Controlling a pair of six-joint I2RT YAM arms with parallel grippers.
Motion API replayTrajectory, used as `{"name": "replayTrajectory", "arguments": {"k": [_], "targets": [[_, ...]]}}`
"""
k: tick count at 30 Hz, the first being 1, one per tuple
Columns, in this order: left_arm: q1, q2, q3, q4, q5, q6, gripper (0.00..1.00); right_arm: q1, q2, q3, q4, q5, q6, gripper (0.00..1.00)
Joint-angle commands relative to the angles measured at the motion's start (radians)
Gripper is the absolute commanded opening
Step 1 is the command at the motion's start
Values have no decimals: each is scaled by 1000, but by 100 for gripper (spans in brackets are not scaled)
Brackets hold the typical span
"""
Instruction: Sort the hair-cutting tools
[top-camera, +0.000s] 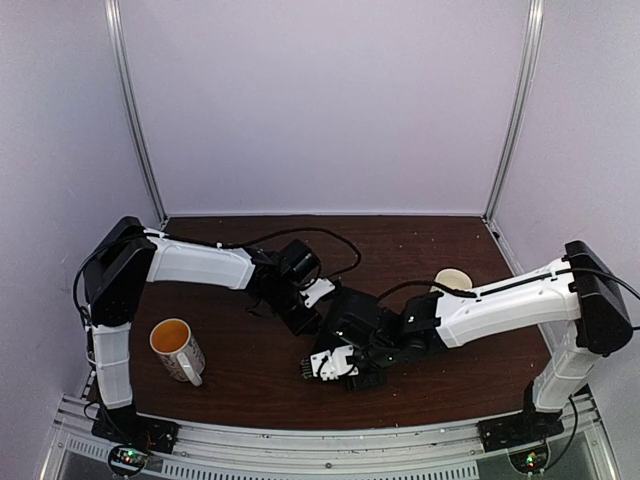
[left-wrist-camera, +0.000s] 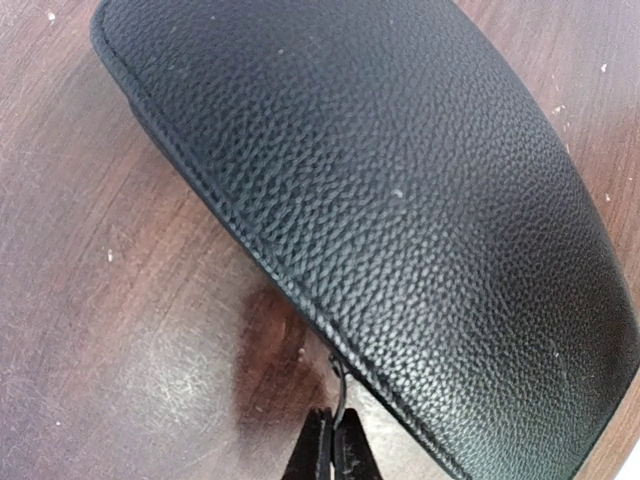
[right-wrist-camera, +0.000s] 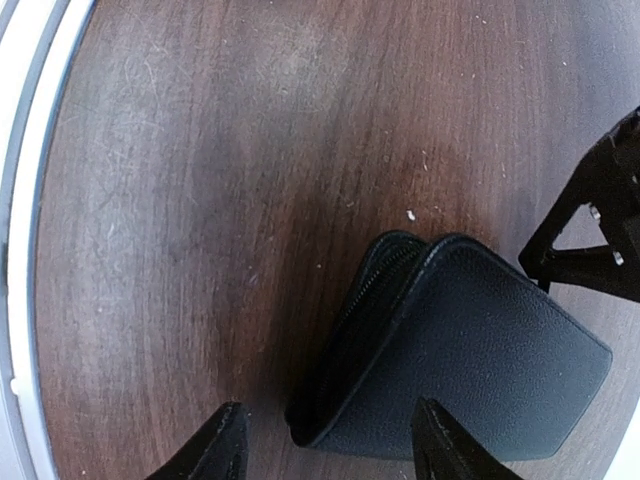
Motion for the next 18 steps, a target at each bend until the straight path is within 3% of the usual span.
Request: {"name": "replayTrajectory", "arguments": {"k": [1,14,18], "targets": [[9,-15,10,31,2,-2,0,16,43,42,77,73,58,58],[9,1,25,22,7,5,0,47,172,50,158,237,157,59],[9,-3,23,17,7,9,0,28,194,55,178,291,185,55]]}}
